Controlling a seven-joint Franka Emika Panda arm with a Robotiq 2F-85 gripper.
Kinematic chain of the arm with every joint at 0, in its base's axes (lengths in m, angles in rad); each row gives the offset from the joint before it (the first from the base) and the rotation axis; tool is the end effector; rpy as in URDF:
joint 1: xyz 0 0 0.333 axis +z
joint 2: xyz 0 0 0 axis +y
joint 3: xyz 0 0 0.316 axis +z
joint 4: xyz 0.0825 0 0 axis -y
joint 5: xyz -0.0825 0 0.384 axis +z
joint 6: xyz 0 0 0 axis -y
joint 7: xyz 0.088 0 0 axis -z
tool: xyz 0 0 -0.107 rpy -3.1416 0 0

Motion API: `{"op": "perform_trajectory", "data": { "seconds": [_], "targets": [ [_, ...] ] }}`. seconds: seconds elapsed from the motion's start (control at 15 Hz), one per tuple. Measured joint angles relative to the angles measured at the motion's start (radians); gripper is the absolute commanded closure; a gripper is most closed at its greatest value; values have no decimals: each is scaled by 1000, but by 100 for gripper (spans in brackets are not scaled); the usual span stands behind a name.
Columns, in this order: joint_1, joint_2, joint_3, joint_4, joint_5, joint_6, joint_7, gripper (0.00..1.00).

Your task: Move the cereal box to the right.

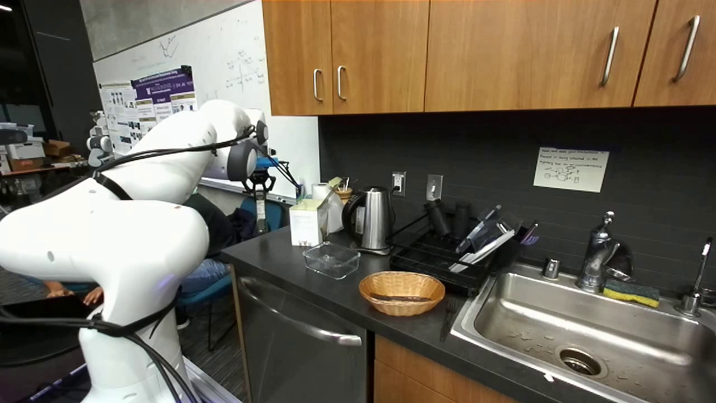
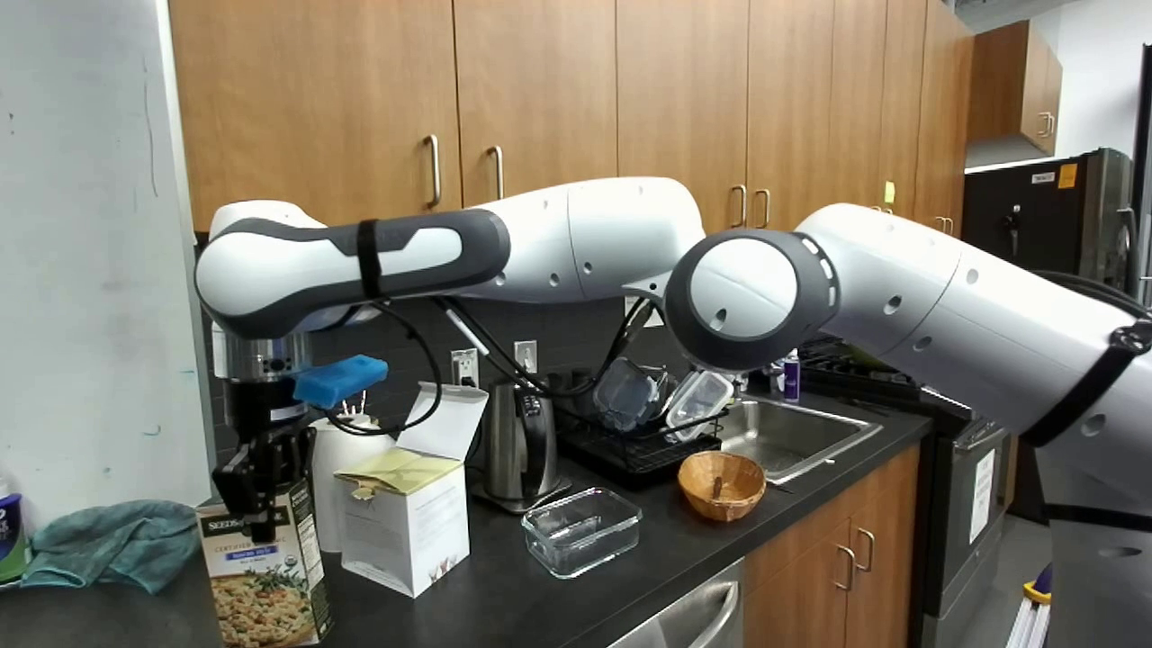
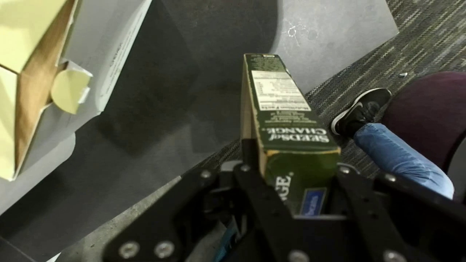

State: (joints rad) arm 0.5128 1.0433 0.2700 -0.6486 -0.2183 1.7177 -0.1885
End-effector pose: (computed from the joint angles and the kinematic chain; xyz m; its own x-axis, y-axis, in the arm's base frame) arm 0.6499 0.4609 0.3611 0.6503 0.7582 0.0469 0.7593 -0.6507 -0.0067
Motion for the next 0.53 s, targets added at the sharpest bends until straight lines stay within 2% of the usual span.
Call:
{"op": "perform_trajectory", "data": {
  "seconds": [0.27,0.53],
  "targets": [
    [0,-25,1,-72,0,26,32,88],
    [-7,-76,0,-195,0,93,90,88]
  ]
}}
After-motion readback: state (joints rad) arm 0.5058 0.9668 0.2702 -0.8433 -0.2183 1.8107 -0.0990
